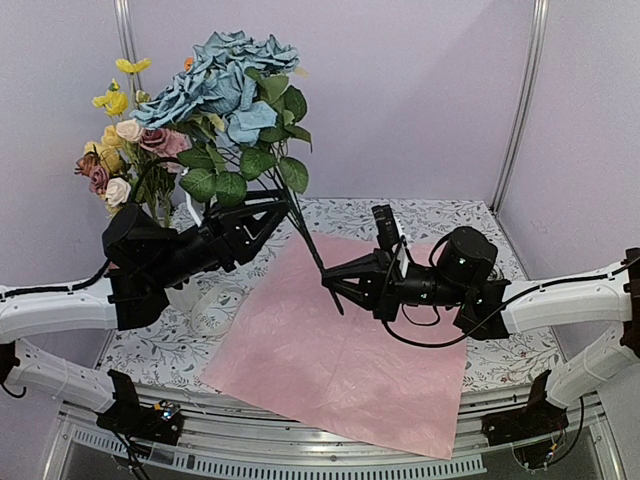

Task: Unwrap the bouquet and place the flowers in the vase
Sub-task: Pass from the right arm to the left

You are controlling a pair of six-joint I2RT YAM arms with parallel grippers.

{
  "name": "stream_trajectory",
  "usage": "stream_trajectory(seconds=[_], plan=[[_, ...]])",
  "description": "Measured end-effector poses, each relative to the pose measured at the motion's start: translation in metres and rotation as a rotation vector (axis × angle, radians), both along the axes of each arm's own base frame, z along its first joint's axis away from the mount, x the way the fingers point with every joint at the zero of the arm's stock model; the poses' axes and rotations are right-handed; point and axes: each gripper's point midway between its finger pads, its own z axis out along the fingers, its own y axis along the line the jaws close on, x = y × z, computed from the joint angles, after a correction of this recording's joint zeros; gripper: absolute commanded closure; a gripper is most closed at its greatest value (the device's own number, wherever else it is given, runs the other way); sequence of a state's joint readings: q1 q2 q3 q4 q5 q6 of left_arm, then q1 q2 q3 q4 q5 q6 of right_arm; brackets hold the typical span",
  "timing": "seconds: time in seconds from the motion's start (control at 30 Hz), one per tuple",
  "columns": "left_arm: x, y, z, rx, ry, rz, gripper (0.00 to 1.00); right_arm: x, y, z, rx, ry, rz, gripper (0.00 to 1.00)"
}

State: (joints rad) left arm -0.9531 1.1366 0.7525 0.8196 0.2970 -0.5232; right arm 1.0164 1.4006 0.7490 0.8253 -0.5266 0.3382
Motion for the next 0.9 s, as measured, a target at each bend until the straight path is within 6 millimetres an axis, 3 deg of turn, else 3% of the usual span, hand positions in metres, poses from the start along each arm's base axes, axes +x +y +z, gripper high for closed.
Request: stream_trajectory(seconds=[0.23, 0.37, 0.5, 0.8, 0.9], plan=[[-0.009, 0.013, 0.008, -0.031, -0.041, 0.011, 0.59, -0.005, 0.001, 0.001, 0.012, 0.014, 0.038, 0.97], [-0.009, 0.017, 0.013, -0.043, -0.048, 0.027, 0.51, -0.009, 0.003, -0.001, 0.009, 0.022, 0.061, 0.97], [-0.004, 0.014, 0.005, -0.013, -0.026, 0.038, 0.49, -0.010, 0.005, -0.006, -0.002, 0.032, 0.071, 0.97], [0.003, 0.004, -0.007, 0.041, 0.002, 0.042, 0.83, -0.011, 0.006, -0.009, -0.009, 0.033, 0.083, 0.98], [0.004, 0.004, -0.007, 0.043, 0.003, 0.045, 0.99, -0.012, 0.006, -0.009, -0.012, 0.034, 0.088, 0.95]])
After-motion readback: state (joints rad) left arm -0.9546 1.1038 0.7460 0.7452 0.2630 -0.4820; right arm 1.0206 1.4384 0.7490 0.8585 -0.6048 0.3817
